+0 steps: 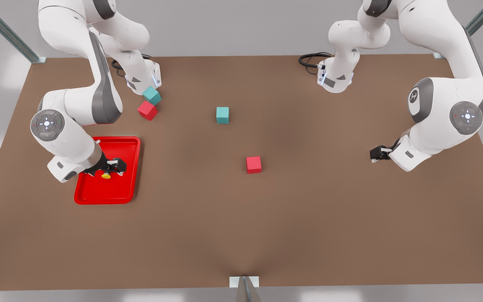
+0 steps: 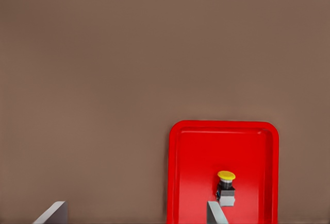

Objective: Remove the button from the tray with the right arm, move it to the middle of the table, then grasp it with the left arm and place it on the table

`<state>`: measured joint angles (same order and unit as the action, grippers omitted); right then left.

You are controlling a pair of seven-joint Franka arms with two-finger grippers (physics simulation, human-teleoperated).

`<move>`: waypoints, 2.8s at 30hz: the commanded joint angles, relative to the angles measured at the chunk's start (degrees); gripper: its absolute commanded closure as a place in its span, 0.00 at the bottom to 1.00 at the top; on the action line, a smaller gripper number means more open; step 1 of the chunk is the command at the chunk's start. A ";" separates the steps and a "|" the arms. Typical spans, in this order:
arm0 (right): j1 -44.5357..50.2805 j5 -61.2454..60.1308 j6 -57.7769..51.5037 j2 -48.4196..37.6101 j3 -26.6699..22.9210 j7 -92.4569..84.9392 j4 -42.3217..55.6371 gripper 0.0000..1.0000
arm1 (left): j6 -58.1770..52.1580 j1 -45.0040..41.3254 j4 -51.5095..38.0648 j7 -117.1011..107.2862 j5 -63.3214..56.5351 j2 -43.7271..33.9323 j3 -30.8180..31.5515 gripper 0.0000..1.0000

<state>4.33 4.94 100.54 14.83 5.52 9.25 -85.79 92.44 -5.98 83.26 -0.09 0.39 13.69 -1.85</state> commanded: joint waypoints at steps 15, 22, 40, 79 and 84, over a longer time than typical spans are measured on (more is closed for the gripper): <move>-9.60 -1.79 4.12 3.81 -0.07 -3.71 -16.93 0.00 | 0.89 -0.26 -0.55 0.00 -0.13 1.78 0.09 0.00; -17.86 2.62 38.67 -1.65 -0.07 -9.51 -44.37 0.00 | 1.25 -0.26 -0.55 0.00 -0.13 2.49 0.09 0.00; -20.76 6.48 57.23 6.88 -0.07 -11.27 -47.45 0.00 | 1.33 -0.26 -0.55 0.00 -0.13 3.01 0.09 0.00; 16.06 5.34 17.68 28.85 12.32 53.85 9.41 0.57 | 3.44 -0.26 -0.47 0.00 -0.22 5.12 0.09 0.00; 26.26 -4.67 13.63 38.26 2.39 58.16 24.62 0.57 | 3.44 -0.26 -0.55 0.00 -0.22 5.39 0.09 0.00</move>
<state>29.13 4.59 119.36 51.79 9.65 39.32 -63.46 95.76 -6.24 82.74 -0.11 0.23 19.11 -1.76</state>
